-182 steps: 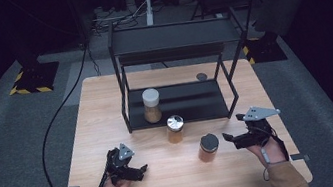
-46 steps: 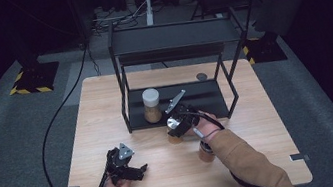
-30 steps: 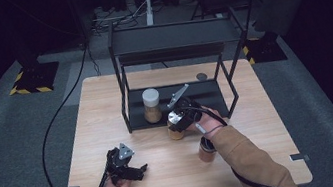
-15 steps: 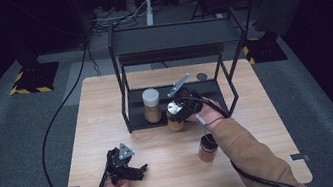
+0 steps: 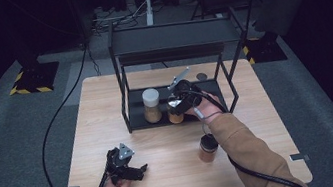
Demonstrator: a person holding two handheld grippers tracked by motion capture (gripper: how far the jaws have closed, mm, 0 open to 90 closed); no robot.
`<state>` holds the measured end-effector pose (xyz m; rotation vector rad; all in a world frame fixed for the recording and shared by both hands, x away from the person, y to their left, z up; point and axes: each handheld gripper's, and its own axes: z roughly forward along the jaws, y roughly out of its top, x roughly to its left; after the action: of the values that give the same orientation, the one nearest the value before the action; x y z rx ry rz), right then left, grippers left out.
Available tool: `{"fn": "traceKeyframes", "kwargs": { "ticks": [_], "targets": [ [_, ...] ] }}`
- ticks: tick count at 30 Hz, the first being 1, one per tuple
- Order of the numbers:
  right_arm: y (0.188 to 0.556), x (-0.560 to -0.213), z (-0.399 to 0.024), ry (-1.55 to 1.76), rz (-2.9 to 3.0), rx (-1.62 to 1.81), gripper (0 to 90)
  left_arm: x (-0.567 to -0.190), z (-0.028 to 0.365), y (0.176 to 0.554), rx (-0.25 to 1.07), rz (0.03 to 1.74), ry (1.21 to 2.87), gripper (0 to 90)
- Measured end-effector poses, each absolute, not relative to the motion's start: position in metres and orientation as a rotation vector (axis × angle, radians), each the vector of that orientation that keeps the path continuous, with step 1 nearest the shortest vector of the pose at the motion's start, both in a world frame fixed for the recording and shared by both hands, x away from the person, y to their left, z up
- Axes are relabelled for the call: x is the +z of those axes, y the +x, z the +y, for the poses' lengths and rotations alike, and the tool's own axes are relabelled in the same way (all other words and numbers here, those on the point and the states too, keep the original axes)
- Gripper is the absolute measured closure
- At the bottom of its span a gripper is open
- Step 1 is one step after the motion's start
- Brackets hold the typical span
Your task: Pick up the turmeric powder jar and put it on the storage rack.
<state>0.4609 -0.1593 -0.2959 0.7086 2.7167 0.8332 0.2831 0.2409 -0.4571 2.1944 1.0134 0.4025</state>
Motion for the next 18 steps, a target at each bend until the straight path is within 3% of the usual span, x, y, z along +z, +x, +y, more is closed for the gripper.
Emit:
{"fn": "traceKeyframes", "kwargs": {
  "ticks": [18],
  "targets": [
    [0.483,-0.320,-0.154,0.790,2.694,0.807,31.0,-0.457,0.241,0.283,0.402,1.013,2.195,0.2]
  ]
}}
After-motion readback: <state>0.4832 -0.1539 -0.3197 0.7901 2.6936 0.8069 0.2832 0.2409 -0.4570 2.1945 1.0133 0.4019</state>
